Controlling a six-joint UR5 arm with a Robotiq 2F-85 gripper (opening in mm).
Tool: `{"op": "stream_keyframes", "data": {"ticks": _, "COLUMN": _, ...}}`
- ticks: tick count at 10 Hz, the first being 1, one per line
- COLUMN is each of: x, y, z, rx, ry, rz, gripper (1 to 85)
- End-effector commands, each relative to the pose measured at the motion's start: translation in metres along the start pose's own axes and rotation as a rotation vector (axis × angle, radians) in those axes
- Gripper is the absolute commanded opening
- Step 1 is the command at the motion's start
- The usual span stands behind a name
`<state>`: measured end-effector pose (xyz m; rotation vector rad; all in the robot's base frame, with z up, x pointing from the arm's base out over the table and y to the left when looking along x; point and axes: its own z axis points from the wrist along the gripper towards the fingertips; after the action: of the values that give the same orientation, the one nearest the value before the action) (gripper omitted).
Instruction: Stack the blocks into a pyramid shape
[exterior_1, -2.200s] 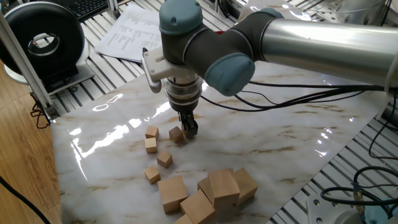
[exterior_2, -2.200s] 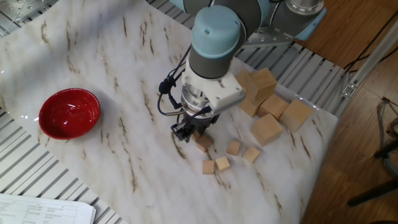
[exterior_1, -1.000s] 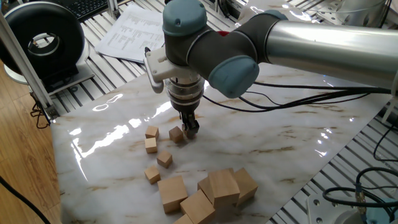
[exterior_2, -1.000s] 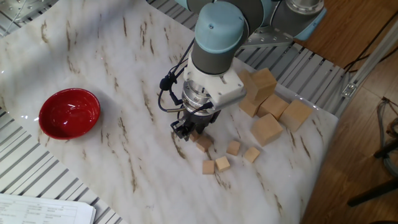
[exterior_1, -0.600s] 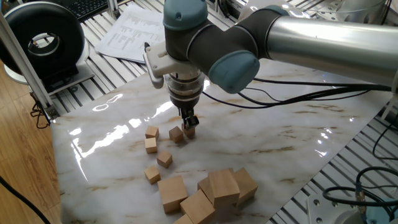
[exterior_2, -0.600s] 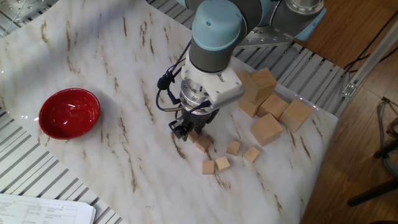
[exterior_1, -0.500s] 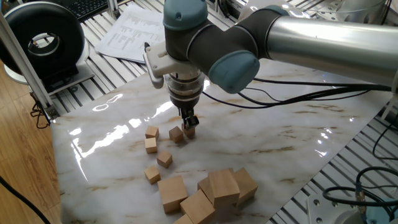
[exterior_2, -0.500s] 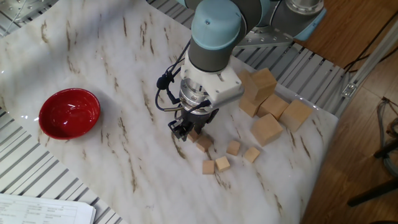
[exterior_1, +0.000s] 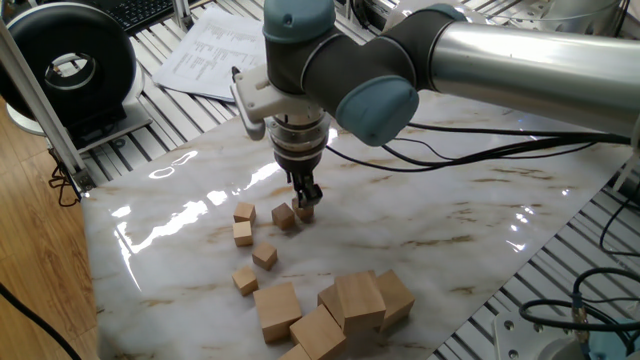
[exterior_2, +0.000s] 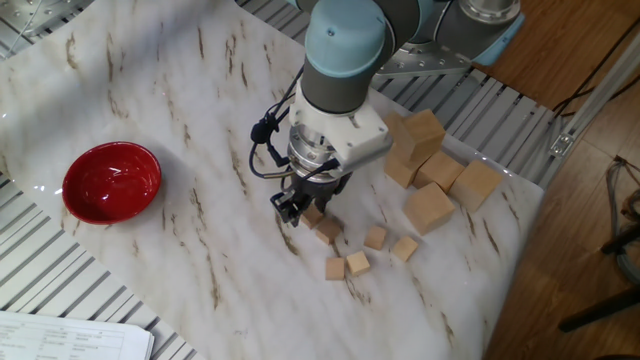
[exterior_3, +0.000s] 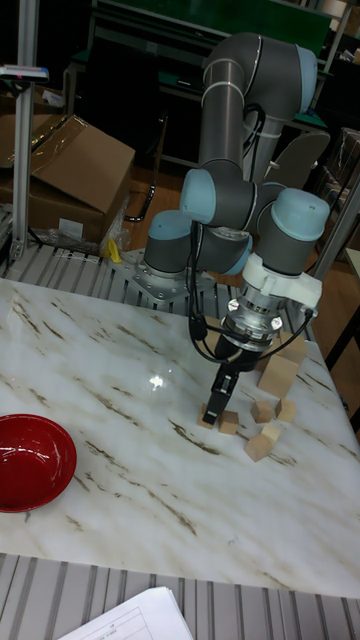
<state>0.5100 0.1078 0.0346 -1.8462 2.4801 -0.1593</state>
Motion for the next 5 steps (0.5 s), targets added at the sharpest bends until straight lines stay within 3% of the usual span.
{"op": "stream_keyframes", "data": {"ticks": 1, "x": -0.0029, "y": 0.0031, "z": 0.0043, "rx": -0.012, "ry": -0.029, "rz": -0.006, "gripper": 55.7}}
{"op": "stream_keyframes", "data": {"ticks": 5, "x": -0.0083, "y": 0.0085, "z": 0.0069, "rx": -0.015, "ry": -0.043, "rz": -0.011, "gripper": 55.7}}
